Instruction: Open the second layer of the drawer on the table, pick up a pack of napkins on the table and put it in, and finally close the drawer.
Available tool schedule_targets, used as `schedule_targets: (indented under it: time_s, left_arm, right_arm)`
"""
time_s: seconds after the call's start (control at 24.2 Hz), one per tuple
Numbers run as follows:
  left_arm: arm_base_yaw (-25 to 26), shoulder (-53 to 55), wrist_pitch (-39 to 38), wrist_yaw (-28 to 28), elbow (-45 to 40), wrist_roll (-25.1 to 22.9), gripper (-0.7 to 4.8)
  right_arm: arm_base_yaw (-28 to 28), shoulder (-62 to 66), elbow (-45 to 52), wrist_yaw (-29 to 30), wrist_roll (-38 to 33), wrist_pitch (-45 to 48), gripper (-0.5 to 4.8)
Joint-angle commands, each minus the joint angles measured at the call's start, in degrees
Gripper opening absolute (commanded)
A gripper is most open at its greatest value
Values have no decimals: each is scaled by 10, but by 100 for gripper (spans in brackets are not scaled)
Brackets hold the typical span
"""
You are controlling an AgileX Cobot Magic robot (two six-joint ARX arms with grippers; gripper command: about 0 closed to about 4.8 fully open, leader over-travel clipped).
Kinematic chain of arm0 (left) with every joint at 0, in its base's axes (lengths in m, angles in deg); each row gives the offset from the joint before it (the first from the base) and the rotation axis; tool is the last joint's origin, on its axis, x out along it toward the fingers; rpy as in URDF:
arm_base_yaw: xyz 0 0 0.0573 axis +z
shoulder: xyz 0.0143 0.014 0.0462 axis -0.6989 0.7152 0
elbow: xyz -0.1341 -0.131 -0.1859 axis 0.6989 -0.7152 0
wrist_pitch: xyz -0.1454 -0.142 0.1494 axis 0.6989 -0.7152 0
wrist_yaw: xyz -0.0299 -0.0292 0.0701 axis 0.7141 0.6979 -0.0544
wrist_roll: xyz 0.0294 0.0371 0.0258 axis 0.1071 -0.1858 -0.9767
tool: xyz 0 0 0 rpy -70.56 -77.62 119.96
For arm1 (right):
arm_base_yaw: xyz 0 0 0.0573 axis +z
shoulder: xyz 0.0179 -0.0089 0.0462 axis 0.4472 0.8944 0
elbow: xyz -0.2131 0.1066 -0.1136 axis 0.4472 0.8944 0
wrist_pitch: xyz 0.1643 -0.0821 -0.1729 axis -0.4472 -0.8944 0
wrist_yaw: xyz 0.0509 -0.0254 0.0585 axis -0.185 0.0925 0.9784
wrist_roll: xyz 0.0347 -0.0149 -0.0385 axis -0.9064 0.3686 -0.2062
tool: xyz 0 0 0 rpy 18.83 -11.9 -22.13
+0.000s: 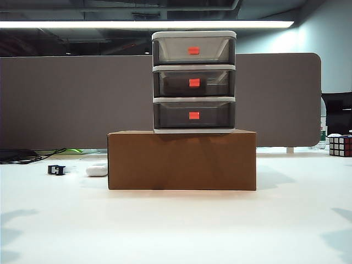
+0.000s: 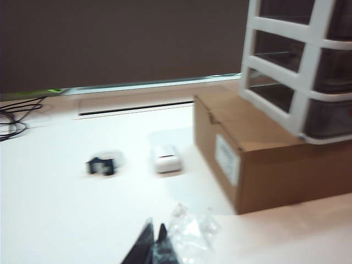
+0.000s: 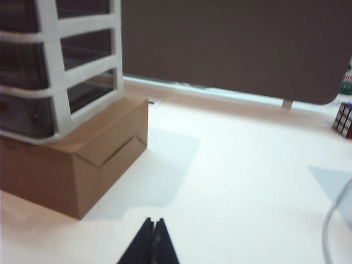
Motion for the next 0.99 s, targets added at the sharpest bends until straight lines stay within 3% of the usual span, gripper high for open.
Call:
schedule_targets:
  time_s: [0.04, 0.25, 0.37, 0.5, 0.74, 0.99]
  left_arm:
    - [65, 0, 5, 62, 3, -15, -6]
    - [189, 0, 17, 157, 3, -16, -6]
    - [254, 0, 21, 171, 3, -3, -6]
    - [268, 0, 22, 158, 3, -2, -6]
    - [268, 0, 30, 64, 3, 7, -6]
    - [268, 0, 30, 91, 3, 11, -5]
  right_arm:
    - [-10, -1, 4, 8, 2, 19, -5]
    - [-11, -1, 4, -10, 2, 26, -5]
    - [-11, -1, 4, -57, -2, 26, -5]
    - [-11, -1, 4, -96, -6, 26, -5]
    - [-11, -1, 3, -133, -16, 45, -5]
    - [-11, -1, 3, -111, -20, 35, -5]
